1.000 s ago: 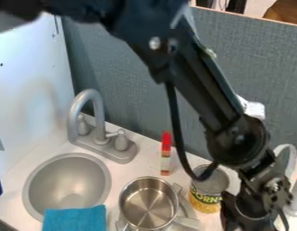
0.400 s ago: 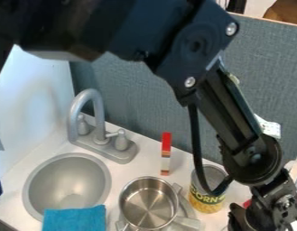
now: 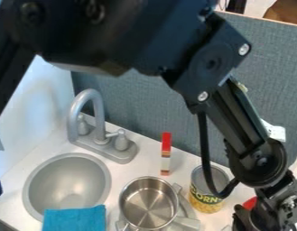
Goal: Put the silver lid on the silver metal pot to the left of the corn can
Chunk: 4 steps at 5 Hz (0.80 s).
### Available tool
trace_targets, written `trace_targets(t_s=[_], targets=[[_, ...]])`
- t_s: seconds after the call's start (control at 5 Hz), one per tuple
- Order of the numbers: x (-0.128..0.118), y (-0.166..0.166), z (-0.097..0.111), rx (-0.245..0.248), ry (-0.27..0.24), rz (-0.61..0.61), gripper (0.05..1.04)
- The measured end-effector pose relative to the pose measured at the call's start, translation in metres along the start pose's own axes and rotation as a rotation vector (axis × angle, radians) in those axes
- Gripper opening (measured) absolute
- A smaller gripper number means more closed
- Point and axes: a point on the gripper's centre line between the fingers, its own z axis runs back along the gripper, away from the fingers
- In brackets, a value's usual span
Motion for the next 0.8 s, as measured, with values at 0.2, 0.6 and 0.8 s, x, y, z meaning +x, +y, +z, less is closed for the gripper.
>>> trace_targets(t_s=[0.2, 0.6, 0.8], targets=[[0.0049, -0.0009, -0.0037, -0.003, 0.003, 0.005, 0.945], [0.0114, -0.002, -0.0099, -0.004, 0.003, 0.021, 0.38], [0.0134, -0.0021, -0.0109, -0.004, 0.005, 0.022, 0.318]])
